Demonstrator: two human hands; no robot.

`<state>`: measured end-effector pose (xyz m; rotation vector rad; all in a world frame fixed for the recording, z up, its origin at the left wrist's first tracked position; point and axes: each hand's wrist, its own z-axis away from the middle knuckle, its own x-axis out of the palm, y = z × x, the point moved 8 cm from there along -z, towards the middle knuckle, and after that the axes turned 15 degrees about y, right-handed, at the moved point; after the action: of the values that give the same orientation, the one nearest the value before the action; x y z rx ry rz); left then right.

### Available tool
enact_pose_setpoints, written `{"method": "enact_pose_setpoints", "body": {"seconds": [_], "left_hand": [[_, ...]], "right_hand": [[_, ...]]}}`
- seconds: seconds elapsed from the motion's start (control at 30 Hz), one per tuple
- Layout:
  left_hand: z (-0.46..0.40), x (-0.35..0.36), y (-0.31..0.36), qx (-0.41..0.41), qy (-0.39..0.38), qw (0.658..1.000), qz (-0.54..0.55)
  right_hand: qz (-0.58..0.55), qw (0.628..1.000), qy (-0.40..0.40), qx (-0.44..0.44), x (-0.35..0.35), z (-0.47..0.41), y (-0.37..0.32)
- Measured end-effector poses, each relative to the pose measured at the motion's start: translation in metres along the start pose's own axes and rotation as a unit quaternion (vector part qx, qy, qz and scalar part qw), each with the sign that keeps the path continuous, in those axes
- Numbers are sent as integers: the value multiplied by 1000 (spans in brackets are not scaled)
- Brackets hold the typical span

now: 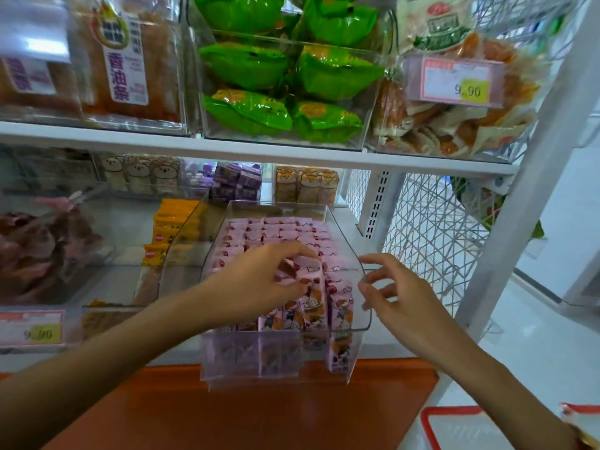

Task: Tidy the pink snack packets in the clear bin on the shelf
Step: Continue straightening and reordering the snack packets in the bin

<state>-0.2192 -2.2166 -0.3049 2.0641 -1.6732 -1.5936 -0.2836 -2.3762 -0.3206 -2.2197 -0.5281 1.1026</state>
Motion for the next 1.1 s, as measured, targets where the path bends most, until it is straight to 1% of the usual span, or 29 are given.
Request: {"method": "enact_pose_setpoints", "body": {"seconds": [0.1, 0.17, 0.27, 0.4, 0.47, 0.53, 0.6, 0.67, 0.8, 0.97, 1.1], "left_hand": [[-11, 11, 1, 50, 8, 993, -111], [-13, 22, -1, 59, 2, 985, -161], [-10, 33, -2, 62, -8, 980, -187], [-5, 39, 5, 127, -8, 961, -246], [-5, 36, 8, 143, -5, 960, -239], [-17, 23, 8, 110, 23, 977, -179], [-41, 9, -1, 66, 66, 986, -135], [-72, 4, -15, 48, 82, 983, -156], [-128, 31, -46, 37, 44, 969, -241], [-162, 55, -72, 41, 73, 961, -265], [-174, 63, -82, 44, 69, 956, -280]], "right_hand": [[2, 1000, 0, -5, -1, 2, 1], [2, 1000, 3, -10, -2, 4, 1], [-2, 1000, -7, -18, -2, 7, 0], [3, 999, -24, -27, 1, 8, 3], [7, 999, -22, -33, 0, 7, 4], [7, 999, -6, -37, -4, 3, 5], [2, 999, 23, -36, -8, -5, 7], [-4, 999, 43, -33, -9, -13, 8], [-34, 998, 47, -23, 2, -20, 10], [-69, 997, 42, 1, 12, -26, 16], [-80, 996, 29, 3, 16, -26, 17]]}}
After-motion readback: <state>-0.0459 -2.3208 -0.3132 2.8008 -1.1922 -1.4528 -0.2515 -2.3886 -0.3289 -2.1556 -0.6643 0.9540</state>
